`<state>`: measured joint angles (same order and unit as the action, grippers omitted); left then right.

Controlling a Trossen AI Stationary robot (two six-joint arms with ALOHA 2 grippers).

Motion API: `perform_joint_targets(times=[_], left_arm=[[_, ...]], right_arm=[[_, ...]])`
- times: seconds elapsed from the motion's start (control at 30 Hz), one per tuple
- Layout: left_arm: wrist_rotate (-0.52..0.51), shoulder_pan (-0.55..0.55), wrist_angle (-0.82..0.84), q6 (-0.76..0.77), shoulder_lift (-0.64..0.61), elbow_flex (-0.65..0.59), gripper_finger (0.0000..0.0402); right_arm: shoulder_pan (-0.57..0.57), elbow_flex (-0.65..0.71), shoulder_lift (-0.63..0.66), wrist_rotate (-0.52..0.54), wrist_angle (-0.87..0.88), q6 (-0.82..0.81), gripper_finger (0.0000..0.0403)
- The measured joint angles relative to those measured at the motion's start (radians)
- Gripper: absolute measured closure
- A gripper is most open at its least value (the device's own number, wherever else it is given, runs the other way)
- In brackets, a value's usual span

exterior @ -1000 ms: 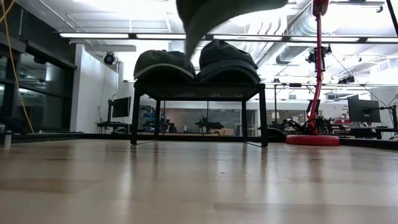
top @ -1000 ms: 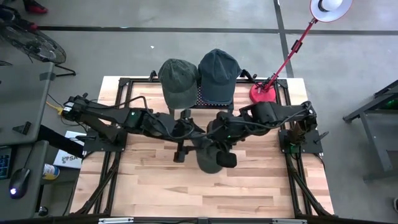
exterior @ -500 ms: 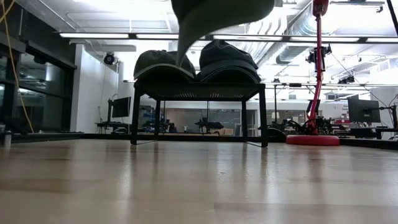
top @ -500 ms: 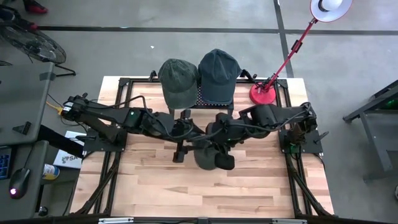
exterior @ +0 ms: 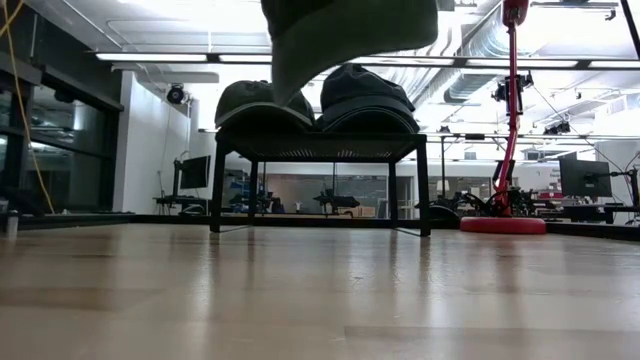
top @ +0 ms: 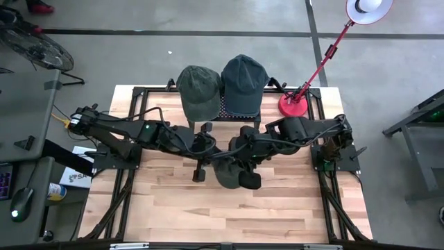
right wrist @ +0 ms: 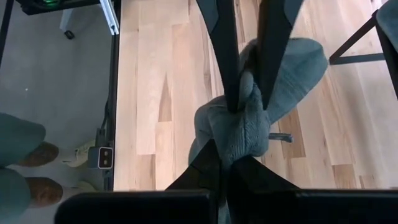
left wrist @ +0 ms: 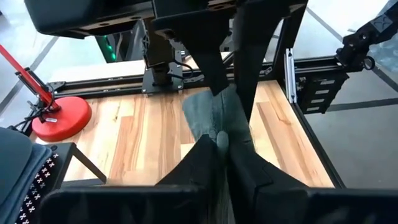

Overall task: Pick & Place hat
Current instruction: Stack the dark green cap on top of the other dark green caps on the shelf

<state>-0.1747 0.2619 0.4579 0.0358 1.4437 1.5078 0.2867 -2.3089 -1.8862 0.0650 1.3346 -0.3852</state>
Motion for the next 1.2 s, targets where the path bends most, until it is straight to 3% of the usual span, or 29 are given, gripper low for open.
perform_joint_targets(times=[0.43, 0.97, 1.2], left_arm=[[0.001, 0.0, 0.017, 0.048, 0.0, 0.0, 0.0381], [-0.083, 0.0, 0.055, 0.122, 0.0, 0.0, 0.0381], [-0.14, 0.0, 0.1, 0.162, -0.003, 0.009, 0.0381]], right_arm=[[0.0, 0.0, 0.0, -0.032, 0.006, 0.08, 0.0394], [-0.033, 0.0, 0.057, -0.079, 0.013, 0.167, 0.0221], [-0.076, 0.0, 0.156, -0.056, 0.014, 0.225, 0.0195]])
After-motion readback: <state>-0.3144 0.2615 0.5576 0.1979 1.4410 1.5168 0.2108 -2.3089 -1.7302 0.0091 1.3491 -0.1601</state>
